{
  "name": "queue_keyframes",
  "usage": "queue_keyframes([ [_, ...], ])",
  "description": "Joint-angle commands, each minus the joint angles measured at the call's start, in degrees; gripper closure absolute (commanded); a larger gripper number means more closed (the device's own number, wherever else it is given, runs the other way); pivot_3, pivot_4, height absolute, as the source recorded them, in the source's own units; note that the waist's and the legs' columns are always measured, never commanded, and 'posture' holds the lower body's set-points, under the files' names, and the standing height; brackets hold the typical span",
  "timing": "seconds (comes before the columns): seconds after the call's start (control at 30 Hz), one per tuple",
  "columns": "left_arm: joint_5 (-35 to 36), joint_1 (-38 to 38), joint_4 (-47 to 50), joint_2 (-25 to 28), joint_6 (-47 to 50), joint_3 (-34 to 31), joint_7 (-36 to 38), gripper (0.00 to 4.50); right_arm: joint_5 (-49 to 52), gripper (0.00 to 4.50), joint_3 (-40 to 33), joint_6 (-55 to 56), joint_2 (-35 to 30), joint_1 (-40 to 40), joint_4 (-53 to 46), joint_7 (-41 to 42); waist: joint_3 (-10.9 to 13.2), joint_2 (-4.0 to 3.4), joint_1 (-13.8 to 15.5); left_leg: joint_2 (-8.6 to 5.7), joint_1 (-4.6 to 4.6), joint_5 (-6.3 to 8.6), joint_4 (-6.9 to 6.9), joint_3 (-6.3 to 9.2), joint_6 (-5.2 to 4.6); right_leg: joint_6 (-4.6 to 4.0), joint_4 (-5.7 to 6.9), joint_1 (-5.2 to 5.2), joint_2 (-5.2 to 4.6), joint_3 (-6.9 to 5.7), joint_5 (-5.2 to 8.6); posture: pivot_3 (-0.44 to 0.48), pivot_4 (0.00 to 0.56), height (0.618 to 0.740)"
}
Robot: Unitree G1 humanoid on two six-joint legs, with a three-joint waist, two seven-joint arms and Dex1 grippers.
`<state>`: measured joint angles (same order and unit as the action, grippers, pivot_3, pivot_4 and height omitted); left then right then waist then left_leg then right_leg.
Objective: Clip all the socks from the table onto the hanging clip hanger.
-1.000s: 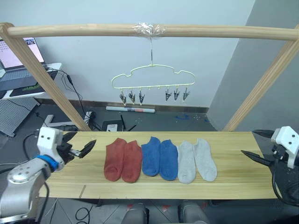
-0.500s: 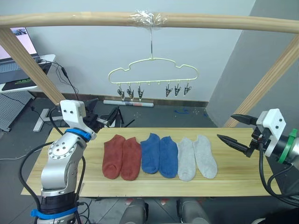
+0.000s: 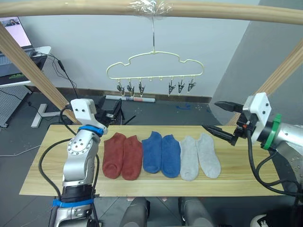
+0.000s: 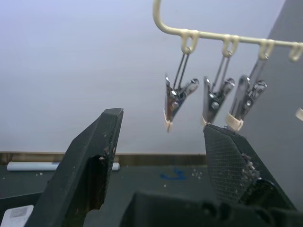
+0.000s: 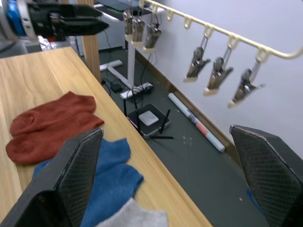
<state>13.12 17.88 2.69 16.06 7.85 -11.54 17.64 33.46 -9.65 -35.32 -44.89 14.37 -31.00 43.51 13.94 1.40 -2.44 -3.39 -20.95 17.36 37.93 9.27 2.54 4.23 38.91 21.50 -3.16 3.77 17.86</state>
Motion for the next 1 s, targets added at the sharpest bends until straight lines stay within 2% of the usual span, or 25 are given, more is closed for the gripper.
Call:
queue_keyframes([
  [0.03,-0.8,2.1,-1.7,-1.3,-4.0,0.8,-0.9,1.46,0.7,0.00,0.2,-0.3,0.2,1.9,-0.5,-0.5,0.3,0.10,0.0,0.00,-0.07,0.00,0.00,0.00,0.00,0.00,-0.01,0.07,0.00,0.00,0.00,-0.130,0.289,0.740],
  [0.2,-1.6,4.6,-4.9,-2.2,-6.9,1.1,-1.8,1.46,0.9,0.00,0.5,-1.1,0.6,3.5,-0.1,-0.4,0.6,0.30,-0.7,0.00,-0.90,-0.11,0.14,0.05,0.19,-0.12,0.06,0.87,-0.01,-0.07,-0.09,-0.144,0.298,0.740],
  [1.0,-2.3,8.6,-3.8,-3.5,-7.3,1.1,-7.5,1.46,0.6,0.00,1.1,-1.1,1.2,6.7,2.5,0.2,1.9,0.36,-1.0,0.00,-0.94,-0.08,0.12,0.04,0.13,-0.12,0.02,0.88,-0.03,-0.10,-0.09,-0.147,0.305,0.740],
])
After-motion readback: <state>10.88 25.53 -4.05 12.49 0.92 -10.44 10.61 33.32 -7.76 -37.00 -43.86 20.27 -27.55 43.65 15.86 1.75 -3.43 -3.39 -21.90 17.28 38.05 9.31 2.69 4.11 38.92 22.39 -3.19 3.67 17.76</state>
